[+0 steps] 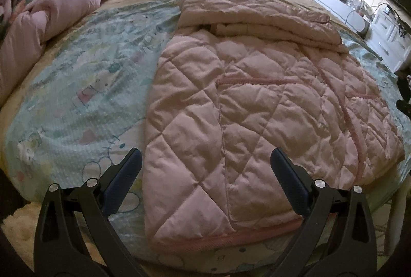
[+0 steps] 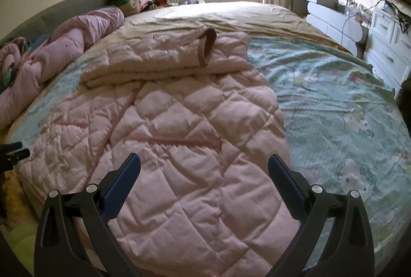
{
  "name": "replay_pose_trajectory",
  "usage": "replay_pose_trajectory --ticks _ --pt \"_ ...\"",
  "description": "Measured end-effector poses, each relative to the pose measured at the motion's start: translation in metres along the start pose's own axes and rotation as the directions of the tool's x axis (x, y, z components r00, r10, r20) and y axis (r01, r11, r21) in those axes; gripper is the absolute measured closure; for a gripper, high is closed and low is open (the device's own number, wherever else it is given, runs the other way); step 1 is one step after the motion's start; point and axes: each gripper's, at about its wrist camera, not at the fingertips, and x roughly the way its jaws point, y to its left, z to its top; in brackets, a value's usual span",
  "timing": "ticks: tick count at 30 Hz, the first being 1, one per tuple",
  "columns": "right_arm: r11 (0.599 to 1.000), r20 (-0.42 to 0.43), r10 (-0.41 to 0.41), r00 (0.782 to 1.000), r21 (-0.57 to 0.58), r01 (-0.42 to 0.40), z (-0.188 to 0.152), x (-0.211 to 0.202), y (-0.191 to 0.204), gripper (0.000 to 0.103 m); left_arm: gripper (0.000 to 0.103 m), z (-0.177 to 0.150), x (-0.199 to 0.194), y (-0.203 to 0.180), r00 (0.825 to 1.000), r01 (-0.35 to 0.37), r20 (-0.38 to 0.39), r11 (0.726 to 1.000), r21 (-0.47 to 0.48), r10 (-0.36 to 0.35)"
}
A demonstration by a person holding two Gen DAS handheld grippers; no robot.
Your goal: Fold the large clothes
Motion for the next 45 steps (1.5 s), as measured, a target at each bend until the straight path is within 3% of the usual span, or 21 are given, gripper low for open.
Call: replay_pose_trajectory --ticks 15,28,33,37,40,45 --pt "1.000 -0.159 -0.016 0.987 0.007 0.018 -0.039 0.019 -0.024 0.004 0.009 -0.006 0.032 0.006 0.990 0.012 -0.140 0.999 -0.032 -0.016" --pt "1.000 -0.200 0.005 0.980 -0.003 -0.006 -0.052 0.012 -0.031 0.004 0.009 -0.008 0.047 0.018 0.977 0.072 -0.192 0.991 -0.112 -0.092" --pt "1.000 -0.212 0.016 0.977 -0.006 -0.018 -0.056 0.005 -0.034 0.004 0.009 -0.010 0.045 0.015 0.978 0.064 -0.193 0.991 -0.116 -0.086" --pt "1.000 -0.224 0.001 0.975 0.009 0.001 -0.057 0.002 -0.043 0.004 0.009 -0.015 0.038 0.009 0.976 0.057 -0.204 0.993 -0.099 -0.076" --pt "0.998 -0.221 -0.056 0.974 0.013 0.060 -0.055 -0.003 -0.054 0.004 0.009 -0.018 0.034 0.013 0.973 0.075 -0.211 0.991 -0.109 -0.097" --pt "0.998 -0.266 0.031 0.964 0.066 -0.014 -0.065 0.006 -0.062 0.004 0.009 -0.027 0.029 0.020 0.965 0.081 -0.239 0.990 -0.115 -0.106"
